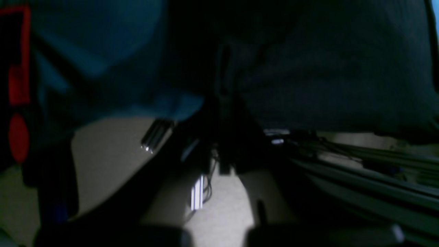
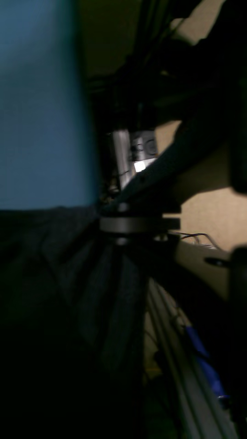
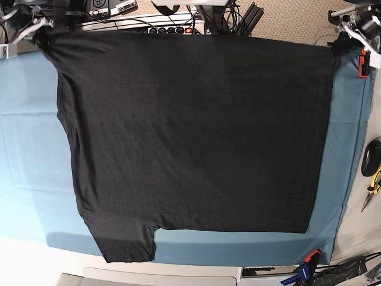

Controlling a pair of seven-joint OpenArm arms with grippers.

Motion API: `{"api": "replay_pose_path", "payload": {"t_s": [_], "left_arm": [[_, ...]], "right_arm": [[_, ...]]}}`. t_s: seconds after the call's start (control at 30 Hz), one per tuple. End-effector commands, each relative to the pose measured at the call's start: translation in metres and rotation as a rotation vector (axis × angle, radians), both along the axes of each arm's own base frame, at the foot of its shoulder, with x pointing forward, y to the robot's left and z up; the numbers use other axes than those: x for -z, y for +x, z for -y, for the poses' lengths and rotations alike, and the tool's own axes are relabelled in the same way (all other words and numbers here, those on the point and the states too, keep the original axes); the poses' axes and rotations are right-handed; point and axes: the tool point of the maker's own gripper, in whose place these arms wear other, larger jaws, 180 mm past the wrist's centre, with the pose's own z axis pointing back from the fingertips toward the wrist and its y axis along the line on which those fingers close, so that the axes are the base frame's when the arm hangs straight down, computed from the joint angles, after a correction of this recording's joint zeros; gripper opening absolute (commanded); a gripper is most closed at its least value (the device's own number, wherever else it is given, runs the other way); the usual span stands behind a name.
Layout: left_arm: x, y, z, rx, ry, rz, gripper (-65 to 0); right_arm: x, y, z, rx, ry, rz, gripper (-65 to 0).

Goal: Fold the T-shirt properly
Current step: 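Lay the held shoulder edge down over the shirt body with both grippers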

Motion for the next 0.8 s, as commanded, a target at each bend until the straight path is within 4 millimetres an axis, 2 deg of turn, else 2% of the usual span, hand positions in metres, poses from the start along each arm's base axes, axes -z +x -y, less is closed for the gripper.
{"api": "replay_pose_path", "payload": {"t_s": [0.0, 0.2, 0.33, 0.53, 0.67, 0.77], "left_arm": [[-0.011, 0.009, -0.003, 0.007, 0.010, 0.043, -65.0], [-0.016, 0.028, -0.006, 0.008, 0.035, 0.095, -65.0], [-0.019, 0.040, -0.008, 0.009, 0.059, 0.125, -65.0], [-0.012, 0.048, -0.005, 0.021, 0.088, 0.109, -65.0], [-0.011, 0.058, -0.001, 0.045, 0.112, 0.122, -65.0], [-0.010, 0.064, -0.008, 0.024, 0.143, 0.120, -65.0]], "right_arm": [[-0.012, 0.010, 0.004, -0.015, -0.027, 0.043, -65.0], [-0.020, 0.043, 0.006, -0.017, -0.061, 0.132, -65.0], [-0.017, 0.064, -0.004, -0.042, -0.060, 0.161, -65.0], [-0.003, 0.101, -0.023, -0.100, -0.106, 0.159, -65.0], [-0.001, 0.127, -0.028, -0.112, -0.176, 0.162, -65.0], [-0.003, 0.141, -0.029, -0.113, -0.221, 0.175, -65.0]]}}
